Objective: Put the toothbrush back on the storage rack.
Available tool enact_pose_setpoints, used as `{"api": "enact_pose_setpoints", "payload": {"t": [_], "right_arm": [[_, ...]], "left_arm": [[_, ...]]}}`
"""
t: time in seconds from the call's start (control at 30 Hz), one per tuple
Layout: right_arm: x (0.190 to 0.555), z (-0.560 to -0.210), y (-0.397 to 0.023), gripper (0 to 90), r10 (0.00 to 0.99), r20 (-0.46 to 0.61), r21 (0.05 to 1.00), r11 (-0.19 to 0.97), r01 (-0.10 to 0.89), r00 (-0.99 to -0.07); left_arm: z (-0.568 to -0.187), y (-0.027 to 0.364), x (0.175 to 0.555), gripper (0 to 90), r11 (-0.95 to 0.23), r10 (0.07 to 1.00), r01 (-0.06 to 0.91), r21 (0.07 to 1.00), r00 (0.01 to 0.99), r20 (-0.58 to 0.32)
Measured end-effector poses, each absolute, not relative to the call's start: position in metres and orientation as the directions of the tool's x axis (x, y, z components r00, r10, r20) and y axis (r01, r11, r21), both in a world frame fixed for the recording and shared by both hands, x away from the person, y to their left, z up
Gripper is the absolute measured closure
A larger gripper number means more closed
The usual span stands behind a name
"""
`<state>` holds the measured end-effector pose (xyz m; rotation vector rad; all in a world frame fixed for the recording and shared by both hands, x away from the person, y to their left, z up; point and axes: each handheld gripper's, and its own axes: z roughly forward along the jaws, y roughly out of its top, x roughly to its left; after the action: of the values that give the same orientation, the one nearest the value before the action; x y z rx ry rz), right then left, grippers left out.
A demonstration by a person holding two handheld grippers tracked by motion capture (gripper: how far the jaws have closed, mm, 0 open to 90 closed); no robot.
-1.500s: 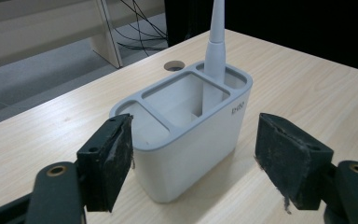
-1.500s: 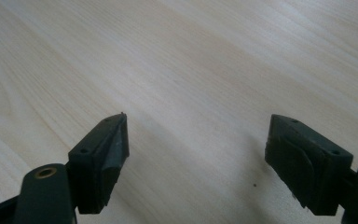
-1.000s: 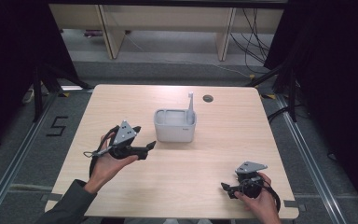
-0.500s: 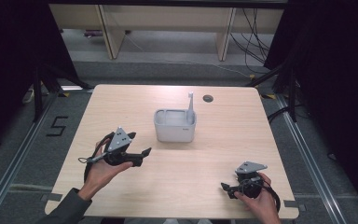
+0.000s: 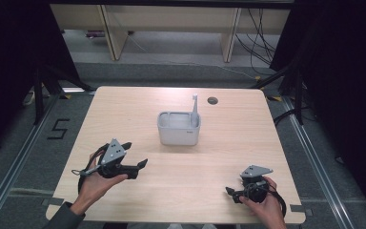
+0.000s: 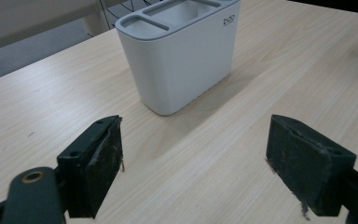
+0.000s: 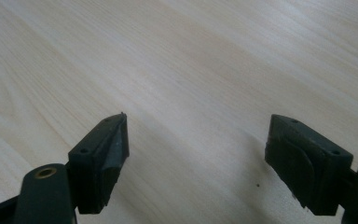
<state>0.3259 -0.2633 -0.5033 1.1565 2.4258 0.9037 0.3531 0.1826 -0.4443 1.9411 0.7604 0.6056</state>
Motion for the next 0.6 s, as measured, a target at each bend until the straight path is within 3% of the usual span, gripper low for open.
{"api": "enact_pose_setpoints", "payload": {"t": [0.6], "right_arm": [[0.324,-0.502,-0.262,22.1,0.79,0.015,0.651,0.458,0.606,-0.613]], "left_arm": [[-0.458,0.198,0.334,16.5,-0.392,0.708,0.267,0.88,0.699,0.104]]}}
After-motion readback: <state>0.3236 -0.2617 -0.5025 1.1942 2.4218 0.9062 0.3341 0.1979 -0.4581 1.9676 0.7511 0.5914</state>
